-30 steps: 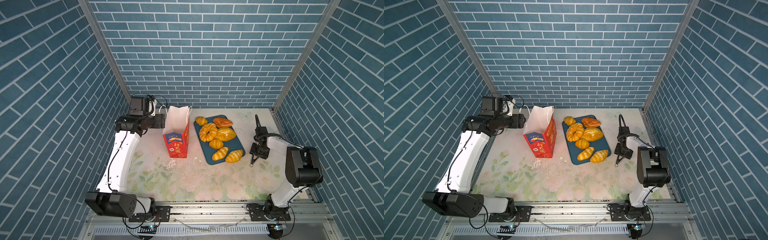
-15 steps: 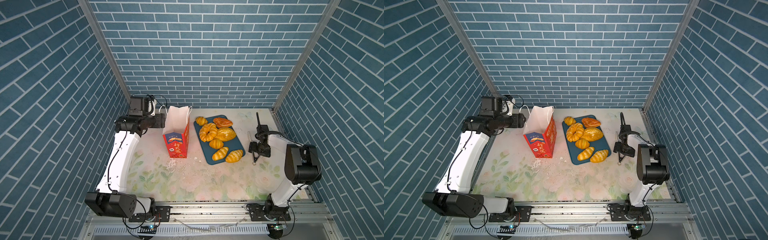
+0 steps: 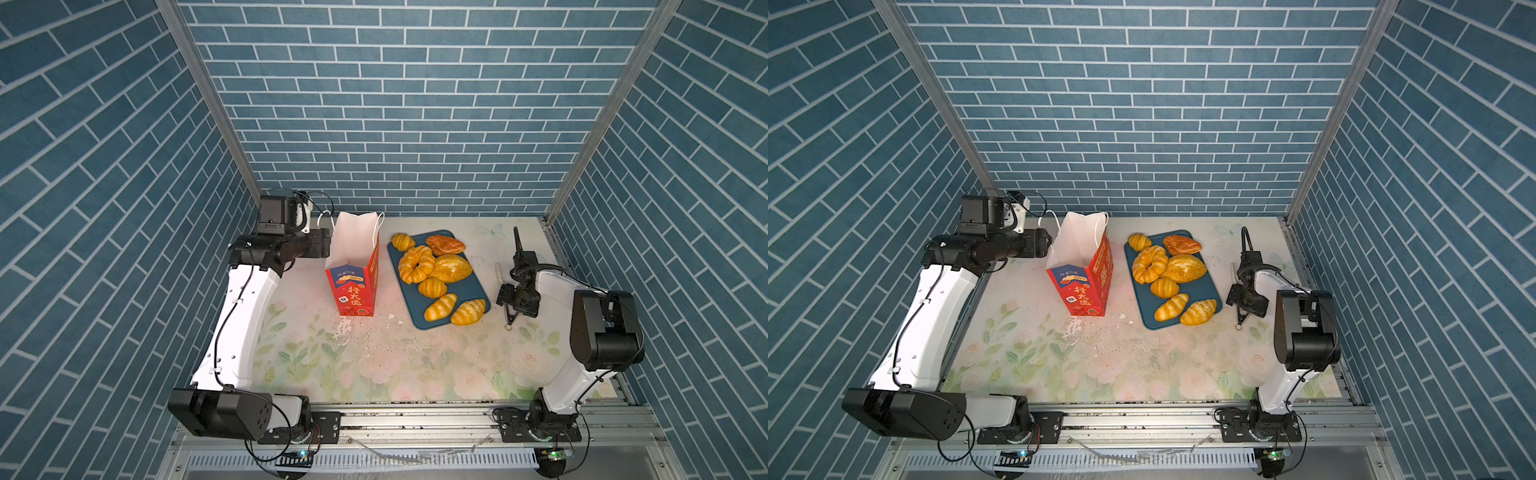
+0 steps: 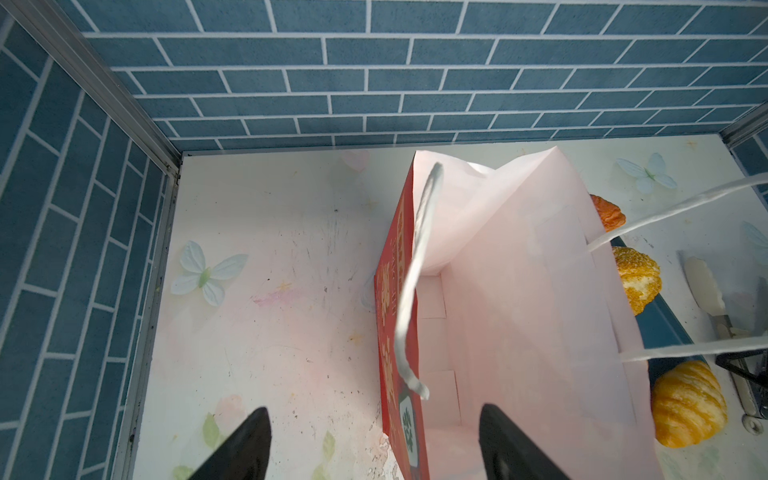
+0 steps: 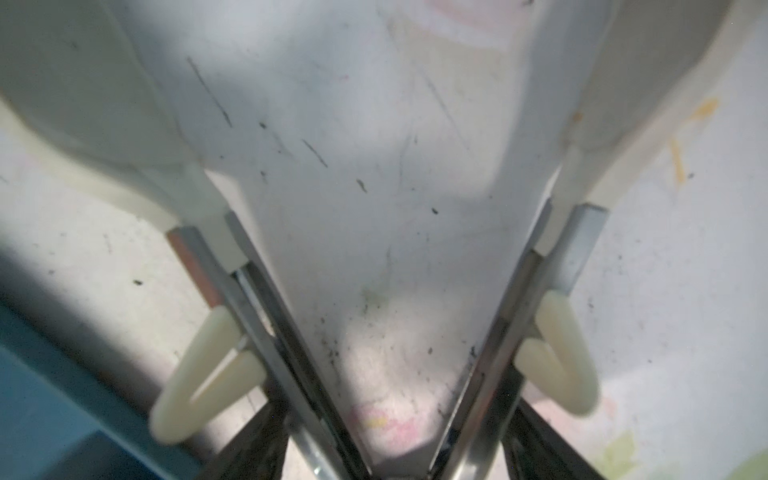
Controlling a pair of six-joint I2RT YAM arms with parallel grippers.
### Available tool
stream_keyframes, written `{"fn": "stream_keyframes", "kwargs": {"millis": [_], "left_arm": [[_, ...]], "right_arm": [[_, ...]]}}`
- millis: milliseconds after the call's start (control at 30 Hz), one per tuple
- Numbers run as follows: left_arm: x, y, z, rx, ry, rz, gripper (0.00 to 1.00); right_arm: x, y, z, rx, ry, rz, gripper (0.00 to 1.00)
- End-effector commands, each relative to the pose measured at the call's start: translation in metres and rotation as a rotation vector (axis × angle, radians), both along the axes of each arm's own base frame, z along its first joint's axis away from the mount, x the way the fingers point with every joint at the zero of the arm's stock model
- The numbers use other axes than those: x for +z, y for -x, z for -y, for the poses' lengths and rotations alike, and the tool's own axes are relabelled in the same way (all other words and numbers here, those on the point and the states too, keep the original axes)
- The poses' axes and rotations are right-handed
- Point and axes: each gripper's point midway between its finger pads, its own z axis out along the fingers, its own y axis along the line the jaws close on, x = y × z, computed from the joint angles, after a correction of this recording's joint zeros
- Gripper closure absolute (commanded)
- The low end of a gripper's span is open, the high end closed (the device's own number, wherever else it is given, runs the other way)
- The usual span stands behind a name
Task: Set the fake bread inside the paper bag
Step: 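Close the right gripper on the tongs' handle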
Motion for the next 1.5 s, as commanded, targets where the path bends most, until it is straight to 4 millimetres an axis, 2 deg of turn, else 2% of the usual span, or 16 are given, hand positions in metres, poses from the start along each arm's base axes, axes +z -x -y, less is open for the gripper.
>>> {"fn": "stream_keyframes", "kwargs": {"millis": [0, 133, 300, 500, 633, 733, 833, 1200, 1467], "left_arm": [[0.006, 0.002, -0.002, 0.004, 0.009, 0.025, 0.2], [0.007, 0.002, -0.003, 0.006, -0.001, 0.029, 0.2], [0.007, 0.004, -0.005, 0.01, -0.011, 0.032, 0.2], [0.007, 0.004, -0.004, 0.011, 0.0, 0.036, 0.2], [0.006, 0.005, -0.003, 0.008, 0.002, 0.036, 0.2], [0.006, 0.005, -0.003, 0.009, 0.006, 0.034, 0.2], [0.006, 0.005, -0.003, 0.009, 0.01, 0.036, 0.2], [0.005, 0.005, -0.003, 0.011, 0.009, 0.035, 0.2], [0.007, 0.008, -0.005, 0.018, 0.006, 0.044, 0.2]], "right_arm": [[-0.004, 0.0, 0.0, -0.011, -0.008, -0.012, 0.24], [-0.006, -0.003, -0.001, 0.027, -0.01, -0.021, 0.31], [0.001, -0.012, 0.002, 0.097, 0.01, 0.006, 0.42], [0.004, -0.023, 0.004, 0.24, 0.04, 0.006, 0.45], [0.003, -0.025, 0.005, 0.288, 0.054, 0.004, 0.43], [0.005, -0.024, 0.007, 0.269, 0.06, 0.001, 0.33], [0.006, -0.019, 0.009, 0.237, 0.06, -0.012, 0.27], [-0.006, -0.003, 0.004, 0.206, 0.016, -0.032, 0.27], [-0.006, 0.009, 0.006, 0.161, 0.004, -0.081, 0.26]]}}
